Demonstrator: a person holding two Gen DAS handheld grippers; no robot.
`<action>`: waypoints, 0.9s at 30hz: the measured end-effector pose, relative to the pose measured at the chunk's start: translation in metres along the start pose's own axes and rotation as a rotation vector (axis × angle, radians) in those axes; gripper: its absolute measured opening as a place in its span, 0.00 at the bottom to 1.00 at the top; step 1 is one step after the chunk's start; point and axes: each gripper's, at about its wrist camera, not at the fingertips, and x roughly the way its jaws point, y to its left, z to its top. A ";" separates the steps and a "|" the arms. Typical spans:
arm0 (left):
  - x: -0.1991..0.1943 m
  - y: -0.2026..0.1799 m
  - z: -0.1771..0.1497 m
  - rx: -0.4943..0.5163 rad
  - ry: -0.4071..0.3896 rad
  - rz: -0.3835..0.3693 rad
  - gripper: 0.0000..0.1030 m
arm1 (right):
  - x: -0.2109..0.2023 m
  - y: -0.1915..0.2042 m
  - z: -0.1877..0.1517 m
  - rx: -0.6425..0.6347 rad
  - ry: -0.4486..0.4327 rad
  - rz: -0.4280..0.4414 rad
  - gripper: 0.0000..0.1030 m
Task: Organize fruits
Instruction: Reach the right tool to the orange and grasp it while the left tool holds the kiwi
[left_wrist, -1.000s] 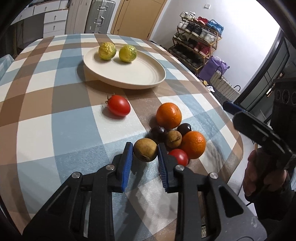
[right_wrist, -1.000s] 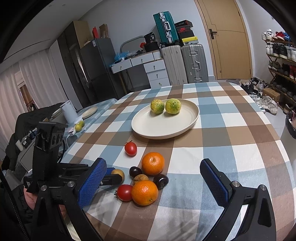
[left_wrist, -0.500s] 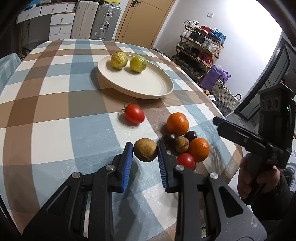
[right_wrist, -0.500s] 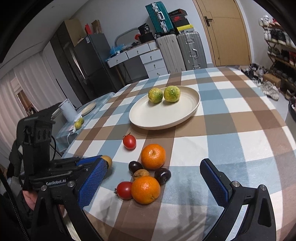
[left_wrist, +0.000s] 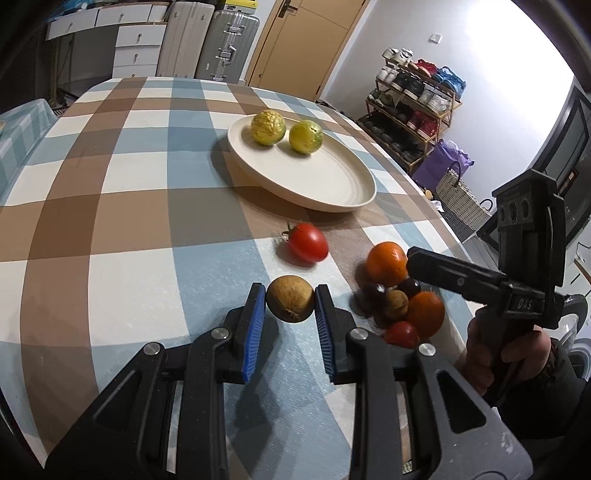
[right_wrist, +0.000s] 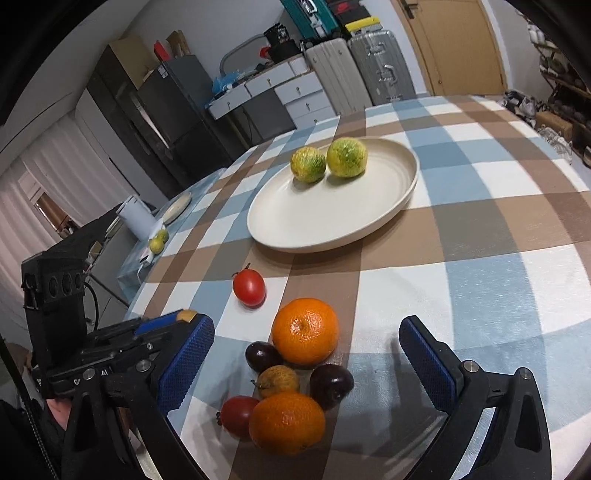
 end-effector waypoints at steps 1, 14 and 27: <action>0.001 0.001 0.001 -0.004 0.001 0.002 0.24 | 0.002 0.000 0.000 -0.003 0.005 0.003 0.97; 0.006 0.013 0.031 -0.015 -0.013 0.029 0.24 | 0.015 -0.011 0.000 0.052 0.056 0.058 0.41; 0.026 0.008 0.088 0.012 -0.051 0.032 0.24 | -0.008 -0.023 0.026 0.057 -0.055 0.118 0.41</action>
